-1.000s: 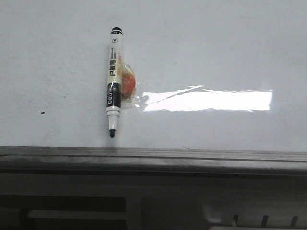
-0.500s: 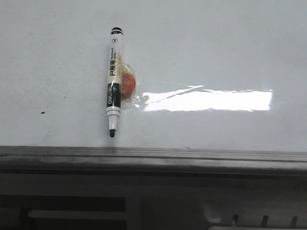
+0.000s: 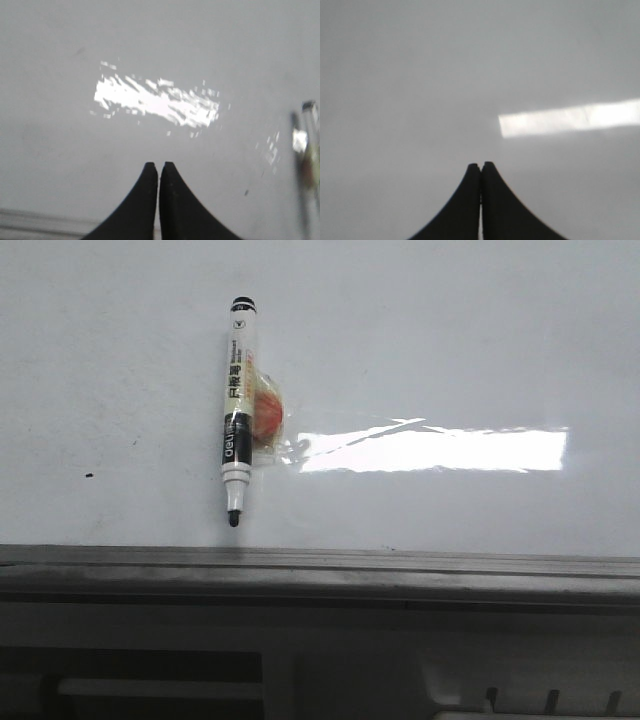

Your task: Write number 6 on whiteboard

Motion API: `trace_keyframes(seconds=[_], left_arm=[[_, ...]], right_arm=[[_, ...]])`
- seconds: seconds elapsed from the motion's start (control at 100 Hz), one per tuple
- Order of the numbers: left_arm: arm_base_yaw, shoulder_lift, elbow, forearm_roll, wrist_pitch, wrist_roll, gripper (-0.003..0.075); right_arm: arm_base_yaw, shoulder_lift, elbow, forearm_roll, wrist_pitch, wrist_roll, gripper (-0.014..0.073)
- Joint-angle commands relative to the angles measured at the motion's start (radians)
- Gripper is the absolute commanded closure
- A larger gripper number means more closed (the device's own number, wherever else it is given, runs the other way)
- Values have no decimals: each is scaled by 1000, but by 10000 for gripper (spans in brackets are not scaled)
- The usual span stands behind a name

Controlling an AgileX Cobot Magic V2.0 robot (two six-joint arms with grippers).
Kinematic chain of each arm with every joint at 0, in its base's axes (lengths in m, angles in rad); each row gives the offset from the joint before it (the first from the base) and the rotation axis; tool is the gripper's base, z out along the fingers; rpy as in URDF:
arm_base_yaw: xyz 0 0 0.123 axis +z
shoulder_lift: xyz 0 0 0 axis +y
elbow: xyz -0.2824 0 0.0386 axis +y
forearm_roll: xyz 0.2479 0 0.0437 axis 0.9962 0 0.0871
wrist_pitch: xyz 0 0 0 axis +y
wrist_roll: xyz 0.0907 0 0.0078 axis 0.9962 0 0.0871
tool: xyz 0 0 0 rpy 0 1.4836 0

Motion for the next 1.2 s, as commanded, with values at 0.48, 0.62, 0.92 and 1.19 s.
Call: trace_keyframes(seconds=[0.48,0.62,0.92,1.19], left_arm=[[1,26,-130,-210,134,10,739],[1,168,-273,-54,293,110,723],[-6,586,-477,-270,506,447,206],[-143,847,-499,-788,394,874,311]], right_arm=[[1,-12,-170,368,64,-4,657],[1,50,-321,272,330,-25,657],[1,243,-452,275,420,-76,408],[1,278,-463,275,440,-76,272]])
